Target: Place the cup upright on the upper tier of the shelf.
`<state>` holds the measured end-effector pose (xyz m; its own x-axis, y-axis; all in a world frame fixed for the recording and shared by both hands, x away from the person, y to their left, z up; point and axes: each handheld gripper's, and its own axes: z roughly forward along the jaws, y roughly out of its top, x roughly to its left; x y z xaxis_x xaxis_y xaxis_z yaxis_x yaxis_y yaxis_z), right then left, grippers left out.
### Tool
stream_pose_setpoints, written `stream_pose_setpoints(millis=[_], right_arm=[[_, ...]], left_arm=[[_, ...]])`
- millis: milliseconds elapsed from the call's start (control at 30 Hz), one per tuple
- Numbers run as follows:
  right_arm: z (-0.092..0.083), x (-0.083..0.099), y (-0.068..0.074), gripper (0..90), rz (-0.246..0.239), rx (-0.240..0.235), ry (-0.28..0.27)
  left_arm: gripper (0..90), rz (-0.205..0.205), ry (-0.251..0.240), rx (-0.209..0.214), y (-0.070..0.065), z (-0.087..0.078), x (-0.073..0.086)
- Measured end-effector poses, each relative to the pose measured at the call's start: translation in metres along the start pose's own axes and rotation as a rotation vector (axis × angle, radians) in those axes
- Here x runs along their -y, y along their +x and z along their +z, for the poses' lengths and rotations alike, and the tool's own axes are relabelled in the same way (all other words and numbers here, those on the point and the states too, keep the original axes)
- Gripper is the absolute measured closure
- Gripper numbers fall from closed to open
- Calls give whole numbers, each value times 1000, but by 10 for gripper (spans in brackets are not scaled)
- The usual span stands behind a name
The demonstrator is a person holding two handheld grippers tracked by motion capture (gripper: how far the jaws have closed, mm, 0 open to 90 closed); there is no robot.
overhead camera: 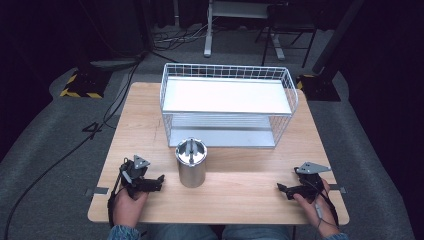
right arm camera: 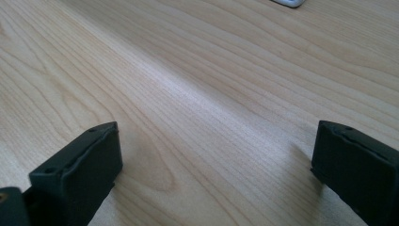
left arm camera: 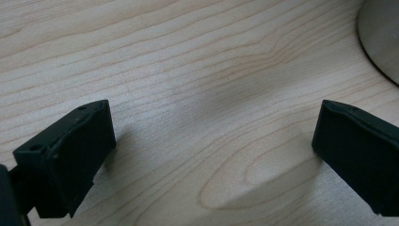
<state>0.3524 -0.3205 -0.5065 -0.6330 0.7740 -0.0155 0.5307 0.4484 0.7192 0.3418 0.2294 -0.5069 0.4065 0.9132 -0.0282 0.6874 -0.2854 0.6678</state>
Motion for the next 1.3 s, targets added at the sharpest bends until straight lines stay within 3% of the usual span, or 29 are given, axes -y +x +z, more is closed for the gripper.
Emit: stream_pose_setpoints(millis=[467,567,667,800,900,1067,1300], right_arm=[[0,0,-2,34,22,4,1],[-1,0,-3,81,35,14,-9],[-2,1,-5,61,37,-10,-14],[-1,0,-3,53,22,1,-7],[0,0,-3,43,17,-3,-3],[0,0,-3,44,14,-6,-4],[-2,1,-3,84,6,-22,-15]], left_arm=[[3,14,0,2,0,0,0],[10,17,8,10,0,-2,0],[45,5,3,18,2,-5,0],[29,-1,-37,26,1,-13,-2],[2,-14,-83,57,1,-21,-5],[1,2,-119,94,-1,-33,-11],[1,21,-210,143,-2,-52,-17]])
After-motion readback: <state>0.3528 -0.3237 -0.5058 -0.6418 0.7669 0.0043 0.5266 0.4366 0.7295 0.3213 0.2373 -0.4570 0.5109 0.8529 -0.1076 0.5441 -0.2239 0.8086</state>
